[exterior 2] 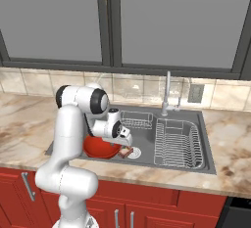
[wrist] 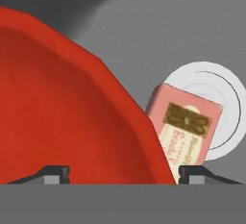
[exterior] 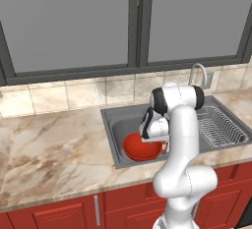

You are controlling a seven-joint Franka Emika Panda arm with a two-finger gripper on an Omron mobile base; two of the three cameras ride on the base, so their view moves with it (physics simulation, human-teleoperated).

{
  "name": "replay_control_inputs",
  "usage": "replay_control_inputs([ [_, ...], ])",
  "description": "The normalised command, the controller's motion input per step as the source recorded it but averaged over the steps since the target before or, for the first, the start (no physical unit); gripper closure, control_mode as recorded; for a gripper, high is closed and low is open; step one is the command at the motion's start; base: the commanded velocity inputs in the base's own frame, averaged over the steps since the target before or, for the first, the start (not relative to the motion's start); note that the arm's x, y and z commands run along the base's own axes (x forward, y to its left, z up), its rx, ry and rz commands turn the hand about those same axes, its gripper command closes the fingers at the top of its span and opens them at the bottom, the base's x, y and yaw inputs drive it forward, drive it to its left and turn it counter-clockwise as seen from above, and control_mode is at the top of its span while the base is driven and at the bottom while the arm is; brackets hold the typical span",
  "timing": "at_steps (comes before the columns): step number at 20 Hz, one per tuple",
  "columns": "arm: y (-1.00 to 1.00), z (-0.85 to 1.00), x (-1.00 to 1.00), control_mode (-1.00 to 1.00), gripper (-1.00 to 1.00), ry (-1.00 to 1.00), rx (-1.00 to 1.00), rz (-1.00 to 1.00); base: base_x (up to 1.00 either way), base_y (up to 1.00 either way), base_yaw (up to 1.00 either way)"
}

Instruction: Pick the bowl and tupperware and place them in the sink. Then turn on the water.

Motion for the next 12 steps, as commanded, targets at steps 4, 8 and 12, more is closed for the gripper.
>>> replay_control_inputs([
  [4,0.00,0.00,0.00,-1.00,-1.00,0.00,0.00,0.00,0.00,0.00,0.00],
  [8,0.00,0.23,-0.08,-1.00,-1.00,-0.01,0.00,0.00,0.00,0.00,0.00],
  [12,0.00,0.45,-0.22,-1.00,-1.00,-0.04,0.00,0.00,0.00,0.00,0.00],
])
